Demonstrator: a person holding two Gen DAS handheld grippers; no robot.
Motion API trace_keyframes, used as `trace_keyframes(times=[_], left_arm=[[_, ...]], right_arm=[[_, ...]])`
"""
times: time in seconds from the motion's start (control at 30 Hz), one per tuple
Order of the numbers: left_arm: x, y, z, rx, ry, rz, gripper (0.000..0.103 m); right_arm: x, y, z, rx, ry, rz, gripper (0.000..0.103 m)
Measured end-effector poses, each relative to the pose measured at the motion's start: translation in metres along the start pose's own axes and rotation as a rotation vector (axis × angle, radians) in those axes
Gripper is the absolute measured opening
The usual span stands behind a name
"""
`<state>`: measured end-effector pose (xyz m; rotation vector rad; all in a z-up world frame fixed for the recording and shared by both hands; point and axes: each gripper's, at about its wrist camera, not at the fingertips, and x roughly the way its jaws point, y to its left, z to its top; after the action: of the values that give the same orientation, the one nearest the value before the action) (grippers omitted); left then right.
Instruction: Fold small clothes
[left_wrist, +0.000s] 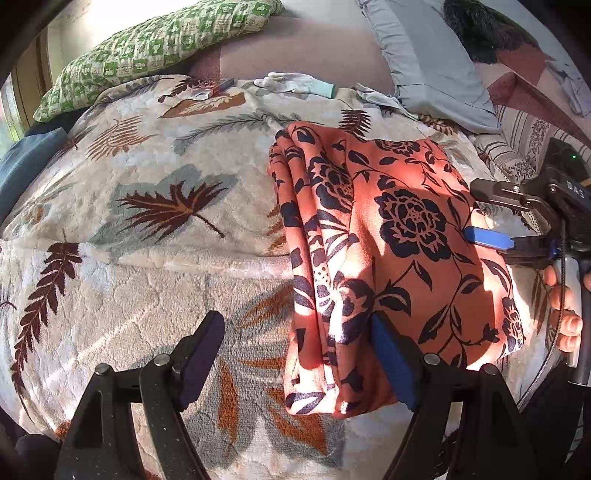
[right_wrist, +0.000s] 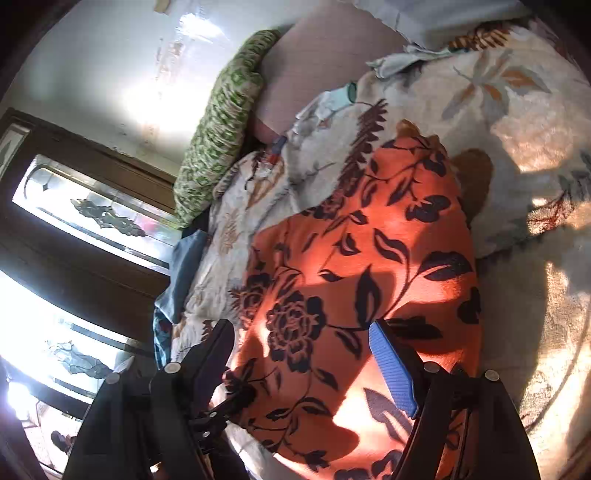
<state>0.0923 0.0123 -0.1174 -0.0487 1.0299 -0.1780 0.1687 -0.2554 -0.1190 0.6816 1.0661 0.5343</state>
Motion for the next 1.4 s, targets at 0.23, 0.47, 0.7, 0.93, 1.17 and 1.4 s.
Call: trace_keyframes(times=[0.23,0.47,0.7,0.93,1.17,1.4], left_arm=[[-0.001,0.000,-0.002,0.012,-0.016,-0.005,0.081],[0.004,0.004,-0.004,0.013,0.024,-0.030,0.081],[-0.003,0.003,-0.002,-0.002,0.011,-0.033,0.081],[-0.029,0.007,-0.003,-0.015,-0.042,-0.021,0.081],[-0.049,0.006,-0.010,-0.044,-0.054,-0.053,0.081],[-0.075,0.008,-0.013,-0.093,-0.110,-0.027,0.082]], right_arm=[[-0.001,0.014,0.013,-0.017,-0.010,0.023,0.078],[0.032,-0.030,0.050,0.144,-0.018,0.008,0.079],[0.002,-0.002,0.042,0.072,-0.090,0.029,0.082],[-0.006,-0.005,0.031,0.139,-0.103,-0.054,0.086],[-0.010,0.008,-0.037,0.072,-0.052,-0.075,0.086],[-0.041,0.046,-0.053,-0.010,-0.151,-0.120,0.086]])
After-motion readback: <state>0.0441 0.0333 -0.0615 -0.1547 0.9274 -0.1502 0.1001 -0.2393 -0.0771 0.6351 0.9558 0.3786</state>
